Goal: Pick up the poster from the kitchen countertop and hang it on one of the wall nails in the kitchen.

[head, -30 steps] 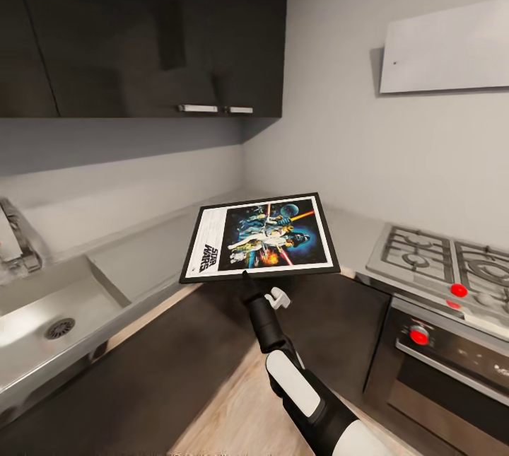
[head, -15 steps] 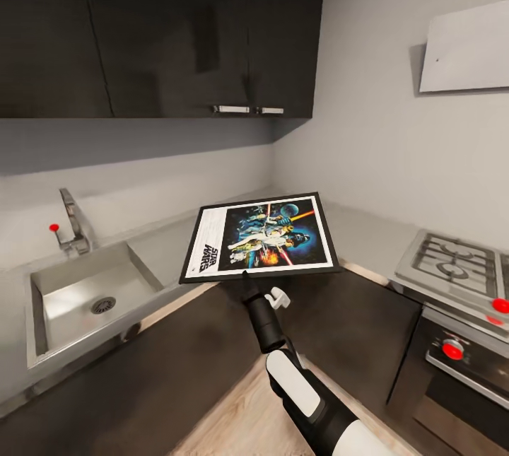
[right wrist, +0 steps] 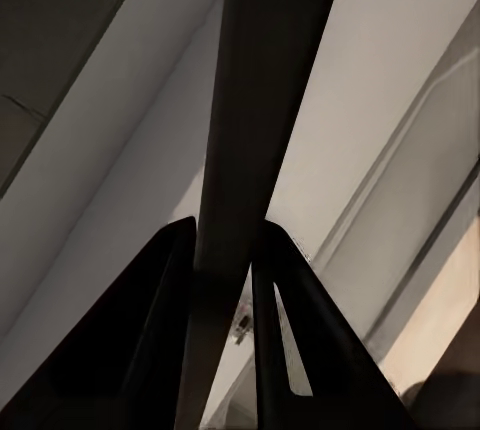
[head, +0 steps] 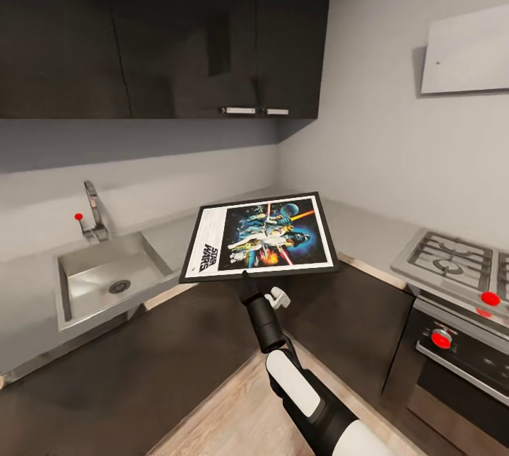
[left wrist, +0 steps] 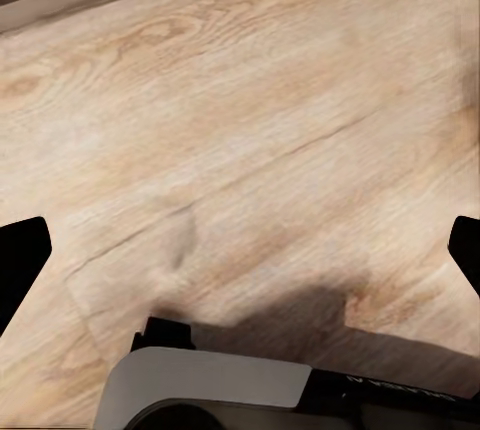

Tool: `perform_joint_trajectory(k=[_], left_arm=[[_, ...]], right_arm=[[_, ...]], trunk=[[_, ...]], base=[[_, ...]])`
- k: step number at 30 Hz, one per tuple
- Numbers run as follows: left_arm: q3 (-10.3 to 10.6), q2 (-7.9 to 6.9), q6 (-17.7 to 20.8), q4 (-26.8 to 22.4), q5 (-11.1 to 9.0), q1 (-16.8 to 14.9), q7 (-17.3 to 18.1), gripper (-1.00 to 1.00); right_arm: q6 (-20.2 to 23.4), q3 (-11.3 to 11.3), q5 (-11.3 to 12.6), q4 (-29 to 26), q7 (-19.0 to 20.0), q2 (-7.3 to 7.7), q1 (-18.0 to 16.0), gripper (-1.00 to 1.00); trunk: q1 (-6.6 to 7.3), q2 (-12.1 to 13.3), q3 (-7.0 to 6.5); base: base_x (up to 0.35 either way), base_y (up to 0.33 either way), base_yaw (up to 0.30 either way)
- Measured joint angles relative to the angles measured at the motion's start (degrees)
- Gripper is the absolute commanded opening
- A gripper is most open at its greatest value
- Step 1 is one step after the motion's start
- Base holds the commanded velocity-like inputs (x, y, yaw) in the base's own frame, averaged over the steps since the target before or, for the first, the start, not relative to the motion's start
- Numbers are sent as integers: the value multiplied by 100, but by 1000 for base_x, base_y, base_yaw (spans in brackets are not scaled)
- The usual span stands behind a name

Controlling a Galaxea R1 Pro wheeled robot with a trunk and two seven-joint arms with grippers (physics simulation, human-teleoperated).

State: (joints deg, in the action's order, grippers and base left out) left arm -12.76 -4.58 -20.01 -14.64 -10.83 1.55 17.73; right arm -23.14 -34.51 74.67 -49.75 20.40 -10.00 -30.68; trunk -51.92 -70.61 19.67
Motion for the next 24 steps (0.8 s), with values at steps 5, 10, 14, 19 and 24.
perform_joint_trajectory(k=[5,10,14,19,24], left_arm=[[0,0,0,1,0,0,0,100],[0,0,0,0,0,0,0,100],[-1,0,0,3,0,0,0,100],[-8,0,0,0,0,0,0,100],[-8,0,0,2,0,0,0,100]], right_arm=[[0,-1,-7,-1,0,0,0,-100],[0,-7,-10,-1,0,0,0,-100],[-1,-166,-13,-1,0,0,0,-100],[0,-220,-18,-1,-6,0,0,-100],[0,-227,-37,-1,-4,0,0,-100]], trunk=[[-2,0,-21],[-3,0,-45],[-3,0,-67],[-3,1,-89],[-3,0,-94]], base=[[-133,-5,217],[-302,-1,234],[-330,0,223],[-334,0,124],[-335,0,25]])
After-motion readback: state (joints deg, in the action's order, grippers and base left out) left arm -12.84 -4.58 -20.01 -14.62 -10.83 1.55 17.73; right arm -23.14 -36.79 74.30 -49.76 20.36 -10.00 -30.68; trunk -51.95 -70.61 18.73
